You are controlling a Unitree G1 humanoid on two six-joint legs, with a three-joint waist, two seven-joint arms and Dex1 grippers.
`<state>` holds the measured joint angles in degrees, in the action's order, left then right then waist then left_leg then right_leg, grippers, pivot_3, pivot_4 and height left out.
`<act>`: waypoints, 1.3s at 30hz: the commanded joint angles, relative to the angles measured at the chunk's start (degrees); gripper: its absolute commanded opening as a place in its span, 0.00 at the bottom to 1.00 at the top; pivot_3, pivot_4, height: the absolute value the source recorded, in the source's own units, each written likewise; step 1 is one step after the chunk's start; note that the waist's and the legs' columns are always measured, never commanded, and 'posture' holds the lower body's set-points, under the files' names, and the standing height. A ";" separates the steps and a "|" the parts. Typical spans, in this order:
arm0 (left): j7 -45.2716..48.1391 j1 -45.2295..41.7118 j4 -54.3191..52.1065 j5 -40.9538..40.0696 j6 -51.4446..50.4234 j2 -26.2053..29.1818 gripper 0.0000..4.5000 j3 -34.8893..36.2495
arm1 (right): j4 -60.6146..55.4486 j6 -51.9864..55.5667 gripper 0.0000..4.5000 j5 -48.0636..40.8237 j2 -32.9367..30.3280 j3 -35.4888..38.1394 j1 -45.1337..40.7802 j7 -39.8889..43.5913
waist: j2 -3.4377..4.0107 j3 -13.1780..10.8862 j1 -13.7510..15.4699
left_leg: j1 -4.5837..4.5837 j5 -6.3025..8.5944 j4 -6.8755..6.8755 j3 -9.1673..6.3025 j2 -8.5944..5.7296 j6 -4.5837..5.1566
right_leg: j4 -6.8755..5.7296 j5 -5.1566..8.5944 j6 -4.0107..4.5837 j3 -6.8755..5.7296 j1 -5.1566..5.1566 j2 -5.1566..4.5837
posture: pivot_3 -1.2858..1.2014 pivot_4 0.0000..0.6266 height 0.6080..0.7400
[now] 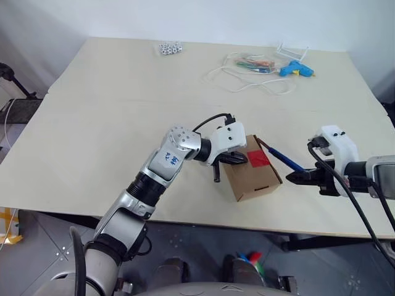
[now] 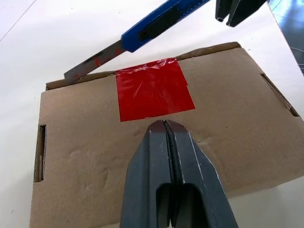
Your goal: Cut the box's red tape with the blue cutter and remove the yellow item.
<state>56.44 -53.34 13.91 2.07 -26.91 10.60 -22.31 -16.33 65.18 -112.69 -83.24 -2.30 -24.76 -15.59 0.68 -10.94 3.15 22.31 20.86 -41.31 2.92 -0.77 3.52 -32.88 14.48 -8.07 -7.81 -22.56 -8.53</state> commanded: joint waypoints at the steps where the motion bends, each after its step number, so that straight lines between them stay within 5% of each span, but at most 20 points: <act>1: 0.76 1.77 1.25 0.63 -1.58 0.93 0.00 -2.17 | -0.85 0.91 0.04 -0.31 -1.95 3.48 2.16 1.25 | 0.00 0.00 0.02 | 0.00 0.00 0.00 0.00 0.00 0.00 | 0.00 0.00 0.00 0.00 0.00 0.00 | 0.52 0.24 1.00; 39: -0.51 1.91 1.83 0.01 -1.64 -0.05 0.00 -1.88 | -2.38 0.65 0.04 -0.31 -7.88 8.52 8.22 7.03 | 0.00 0.00 0.10 | -0.02 0.00 0.00 -0.06 0.00 0.00 | 0.02 0.00 0.00 0.12 0.02 -0.05 | 0.52 0.24 1.00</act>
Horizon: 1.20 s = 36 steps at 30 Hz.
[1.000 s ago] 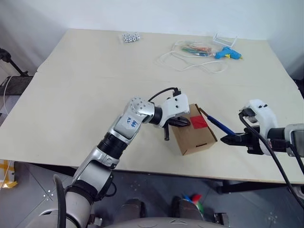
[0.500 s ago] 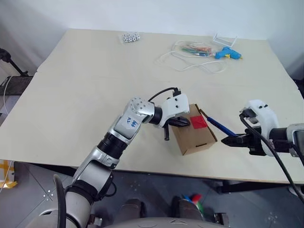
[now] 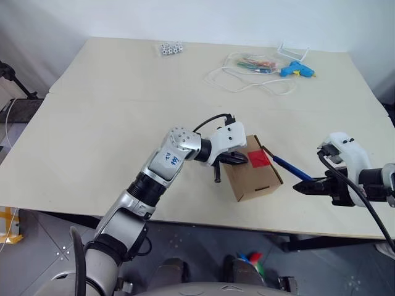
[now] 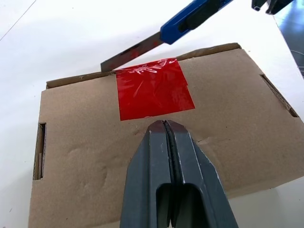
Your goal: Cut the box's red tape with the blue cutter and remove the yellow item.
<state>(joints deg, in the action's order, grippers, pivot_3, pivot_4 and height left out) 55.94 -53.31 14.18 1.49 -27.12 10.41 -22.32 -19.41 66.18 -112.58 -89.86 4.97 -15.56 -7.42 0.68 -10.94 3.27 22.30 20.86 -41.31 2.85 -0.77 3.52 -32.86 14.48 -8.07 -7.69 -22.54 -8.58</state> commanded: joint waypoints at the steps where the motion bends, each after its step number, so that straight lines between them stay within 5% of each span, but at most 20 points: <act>1: -0.02 1.93 1.48 0.57 -1.48 0.17 0.00 -1.89 | 1.39 -0.38 0.04 -0.42 -1.45 1.39 -1.50 -1.43 | 0.00 0.00 -0.03 | 0.00 0.00 0.00 0.00 0.00 0.00 | 0.00 0.00 0.00 0.02 0.00 0.00 | 0.52 0.24 1.00; 25: 0.71 1.89 0.52 0.67 -2.06 1.16 0.00 -2.36 | -0.61 -0.89 0.04 -0.42 4.67 -4.07 -6.18 -5.62 | 0.01 0.00 -0.11 | 0.02 0.00 0.01 -0.02 0.00 0.00 | 0.03 0.00 0.01 0.03 -0.01 0.02 | 0.52 0.24 1.00; 36: 0.79 1.87 0.79 0.84 -2.21 1.30 0.00 -2.83 | -1.40 1.13 0.04 -0.42 2.11 -3.31 -5.16 -0.06 | 0.01 0.00 -0.22 | 0.01 0.00 0.01 -0.01 0.00 0.00 | 0.02 0.00 0.01 -0.03 -0.01 0.03 | 0.52 0.24 1.00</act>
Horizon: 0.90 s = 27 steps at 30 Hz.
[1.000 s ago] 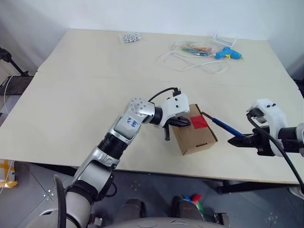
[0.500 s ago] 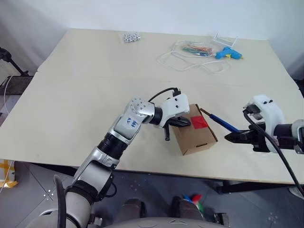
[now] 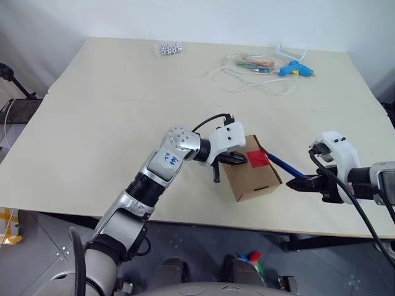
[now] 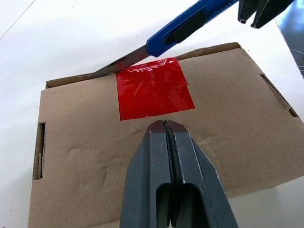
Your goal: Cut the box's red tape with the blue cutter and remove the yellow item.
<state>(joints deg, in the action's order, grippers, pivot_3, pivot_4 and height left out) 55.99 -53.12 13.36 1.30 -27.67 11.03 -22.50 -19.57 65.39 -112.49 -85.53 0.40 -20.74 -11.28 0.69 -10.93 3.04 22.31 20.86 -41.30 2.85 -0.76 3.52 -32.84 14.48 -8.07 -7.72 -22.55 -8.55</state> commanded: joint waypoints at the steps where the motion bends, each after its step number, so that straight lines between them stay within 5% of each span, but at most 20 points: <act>1: 0.63 1.66 1.64 1.01 -1.73 0.53 0.00 -2.66 | -1.37 2.38 0.04 -0.51 -2.98 1.13 0.35 4.55 | 0.00 0.00 0.00 | 0.00 0.00 0.00 0.00 0.00 0.00 | 0.00 0.00 0.00 0.00 0.00 0.00 | 0.52 0.24 1.00; 27: -0.09 2.36 0.66 0.59 -3.26 0.35 0.00 -2.39 | -2.28 2.63 0.04 -0.51 -10.27 8.29 14.21 9.36 | 0.01 0.01 0.07 | -0.01 0.00 0.03 -0.06 0.01 -0.01 | 0.03 0.00 0.00 0.11 0.02 -0.05 | 0.52 0.24 1.00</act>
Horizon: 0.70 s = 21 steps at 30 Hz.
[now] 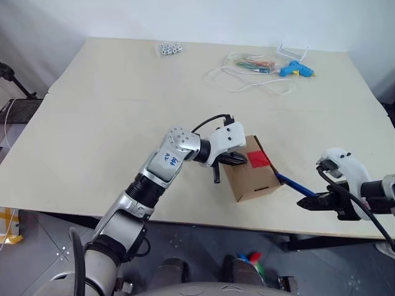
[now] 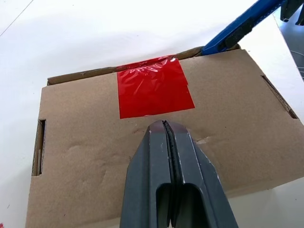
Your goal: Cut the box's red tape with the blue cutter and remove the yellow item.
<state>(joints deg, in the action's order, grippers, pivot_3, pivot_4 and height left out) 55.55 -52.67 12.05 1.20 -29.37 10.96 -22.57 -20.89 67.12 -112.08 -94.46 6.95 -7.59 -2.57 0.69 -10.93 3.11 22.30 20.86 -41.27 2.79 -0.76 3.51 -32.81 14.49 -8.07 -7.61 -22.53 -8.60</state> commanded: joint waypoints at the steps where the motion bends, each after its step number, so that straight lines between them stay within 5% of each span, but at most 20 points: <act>1: 0.36 1.91 1.97 0.69 -1.52 0.44 0.00 -2.32 | -1.04 0.92 0.04 -0.92 -1.32 2.25 1.54 0.80 | 0.00 0.00 0.01 | 0.00 0.00 0.00 0.00 0.00 0.00 | 0.00 0.00 0.00 0.00 0.00 0.00 | 0.52 0.24 1.00; 6: 0.37 1.87 2.07 0.63 -1.36 0.59 0.00 -2.21 | -2.92 4.61 0.04 -0.92 -1.06 10.25 6.72 4.86 | 0.00 0.00 0.06 | 0.00 0.00 0.00 0.00 0.00 0.00 | 0.00 0.00 0.00 -0.01 0.01 0.01 | 0.52 0.24 1.00; 11: 0.31 1.75 2.66 0.36 -0.69 0.95 0.00 -1.78 | 4.50 15.93 0.04 -0.92 4.78 33.36 12.07 4.29 | -0.02 -0.01 0.21 | 0.01 0.00 -0.01 -0.01 0.01 0.00 | -0.01 0.00 0.00 -0.01 0.03 0.00 | 0.52 0.24 1.00; 15: 0.98 1.35 3.23 0.21 1.36 1.62 0.00 -1.72 | 5.93 22.90 0.04 -0.45 7.07 43.77 14.03 8.39 | 0.00 0.00 0.08 | 0.00 0.00 0.01 0.00 0.02 0.01 | 0.03 0.00 0.00 0.03 0.03 0.00 | 0.52 0.24 1.00; 19: 1.55 0.09 4.55 -0.11 4.51 1.79 0.00 -0.95 | 8.23 25.24 0.04 8.29 9.86 48.99 14.00 11.56 | 0.00 0.00 0.03 | -0.01 0.01 0.01 0.01 0.07 -0.02 | 0.04 0.01 0.02 0.08 0.02 -0.04 | 0.52 0.24 1.00; 21: 1.63 -0.43 5.11 -0.76 7.30 1.91 0.00 0.31 | 7.19 22.02 0.04 19.33 12.99 49.09 14.78 14.23 | 0.00 0.00 0.02 | -0.01 0.02 0.01 0.03 0.07 -0.01 | 0.05 0.01 0.02 0.10 0.02 -0.03 | 0.52 0.24 1.00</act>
<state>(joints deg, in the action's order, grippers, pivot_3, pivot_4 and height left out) 56.93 -53.32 15.27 0.13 -23.55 12.06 -22.30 -13.80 91.22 -100.66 -83.43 54.40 6.89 9.36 0.69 -10.93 3.13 22.30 20.88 -41.27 2.82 -0.70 3.50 -32.77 14.49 -8.05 -7.50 -22.54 -8.62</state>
